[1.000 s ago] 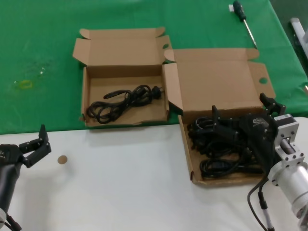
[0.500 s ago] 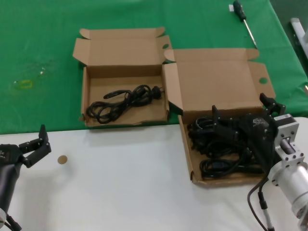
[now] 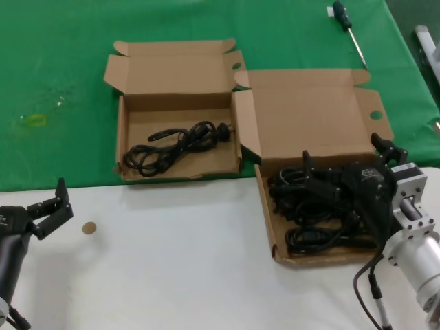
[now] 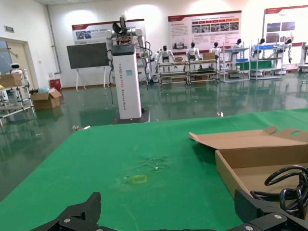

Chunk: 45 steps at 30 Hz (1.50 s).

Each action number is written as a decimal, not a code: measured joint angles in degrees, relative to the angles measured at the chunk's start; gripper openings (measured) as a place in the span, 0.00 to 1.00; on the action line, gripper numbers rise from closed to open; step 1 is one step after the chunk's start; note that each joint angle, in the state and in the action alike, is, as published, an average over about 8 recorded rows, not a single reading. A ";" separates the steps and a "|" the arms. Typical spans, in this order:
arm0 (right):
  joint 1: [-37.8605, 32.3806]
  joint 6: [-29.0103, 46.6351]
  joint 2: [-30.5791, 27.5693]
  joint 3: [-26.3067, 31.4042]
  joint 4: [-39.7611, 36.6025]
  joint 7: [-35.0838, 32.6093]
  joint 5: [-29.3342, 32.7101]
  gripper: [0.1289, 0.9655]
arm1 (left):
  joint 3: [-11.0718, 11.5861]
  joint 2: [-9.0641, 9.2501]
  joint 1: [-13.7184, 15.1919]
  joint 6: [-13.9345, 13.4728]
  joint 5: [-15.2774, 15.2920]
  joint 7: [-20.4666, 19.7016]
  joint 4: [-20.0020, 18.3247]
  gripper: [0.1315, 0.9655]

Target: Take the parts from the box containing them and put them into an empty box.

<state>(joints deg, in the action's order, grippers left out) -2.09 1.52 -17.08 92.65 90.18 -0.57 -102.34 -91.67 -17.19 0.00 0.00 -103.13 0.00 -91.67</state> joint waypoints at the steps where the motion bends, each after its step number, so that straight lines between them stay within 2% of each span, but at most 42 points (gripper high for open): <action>1: 0.00 0.00 0.00 0.00 0.00 0.00 0.00 1.00 | 0.00 0.00 0.00 0.00 0.00 0.00 0.00 1.00; 45: 0.00 0.00 0.00 0.00 0.00 0.00 0.00 1.00 | 0.00 0.00 0.00 0.00 0.00 0.00 0.00 1.00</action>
<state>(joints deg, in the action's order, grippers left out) -2.09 1.52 -17.08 92.65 90.17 -0.58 -102.34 -91.67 -17.19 0.00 0.00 -103.13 0.00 -91.67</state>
